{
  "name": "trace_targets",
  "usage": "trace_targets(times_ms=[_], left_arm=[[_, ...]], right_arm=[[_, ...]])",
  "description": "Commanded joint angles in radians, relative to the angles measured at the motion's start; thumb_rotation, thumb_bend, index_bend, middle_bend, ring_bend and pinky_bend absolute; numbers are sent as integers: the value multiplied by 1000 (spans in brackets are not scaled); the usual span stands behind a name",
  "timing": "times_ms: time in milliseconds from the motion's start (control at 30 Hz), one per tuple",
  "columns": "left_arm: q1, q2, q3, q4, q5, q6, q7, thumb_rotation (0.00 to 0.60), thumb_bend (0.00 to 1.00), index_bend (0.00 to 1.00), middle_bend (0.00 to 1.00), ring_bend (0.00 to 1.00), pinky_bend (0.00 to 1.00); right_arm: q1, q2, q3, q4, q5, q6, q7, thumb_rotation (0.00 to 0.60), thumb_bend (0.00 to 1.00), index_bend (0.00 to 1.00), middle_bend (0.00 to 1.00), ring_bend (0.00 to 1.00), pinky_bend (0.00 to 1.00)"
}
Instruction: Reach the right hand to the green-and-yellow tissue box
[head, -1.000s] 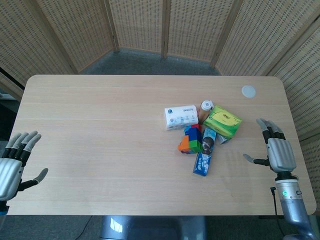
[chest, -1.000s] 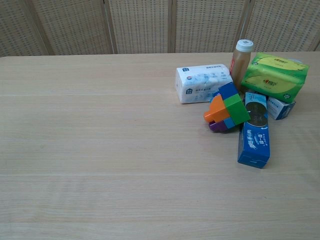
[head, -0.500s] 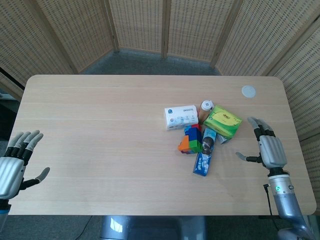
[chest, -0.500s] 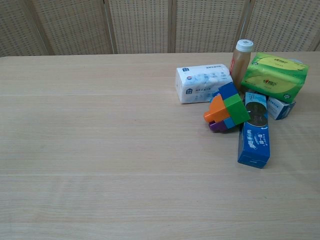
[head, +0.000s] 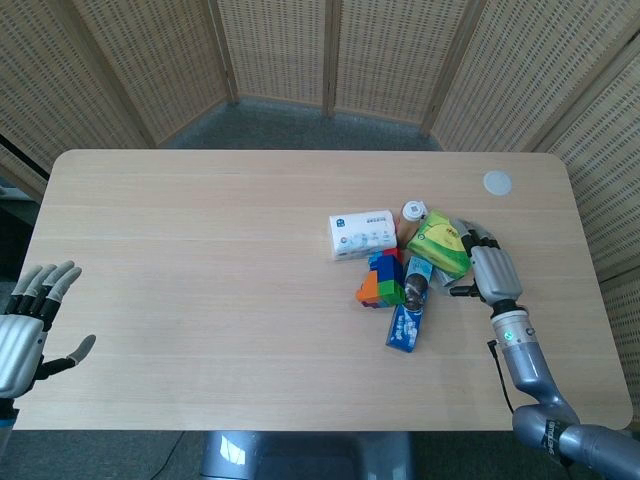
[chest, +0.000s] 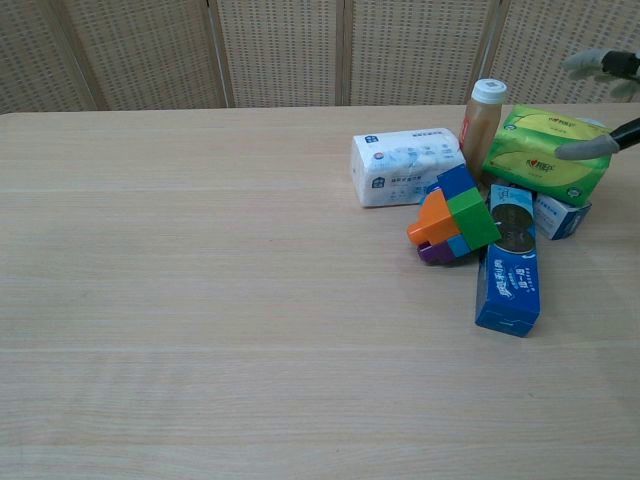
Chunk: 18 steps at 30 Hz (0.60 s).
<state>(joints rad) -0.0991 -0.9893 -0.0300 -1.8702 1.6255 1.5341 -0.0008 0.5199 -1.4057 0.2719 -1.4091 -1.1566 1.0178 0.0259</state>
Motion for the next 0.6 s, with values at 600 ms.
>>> trace_targets(times_ms=[600], left_arm=[[5,2,-4,10,-22,5,-9,600,322,51,50,0,0]], right_arm=[[135,-123,21,288,126,-208,-21,396,0,0,0,0,0]])
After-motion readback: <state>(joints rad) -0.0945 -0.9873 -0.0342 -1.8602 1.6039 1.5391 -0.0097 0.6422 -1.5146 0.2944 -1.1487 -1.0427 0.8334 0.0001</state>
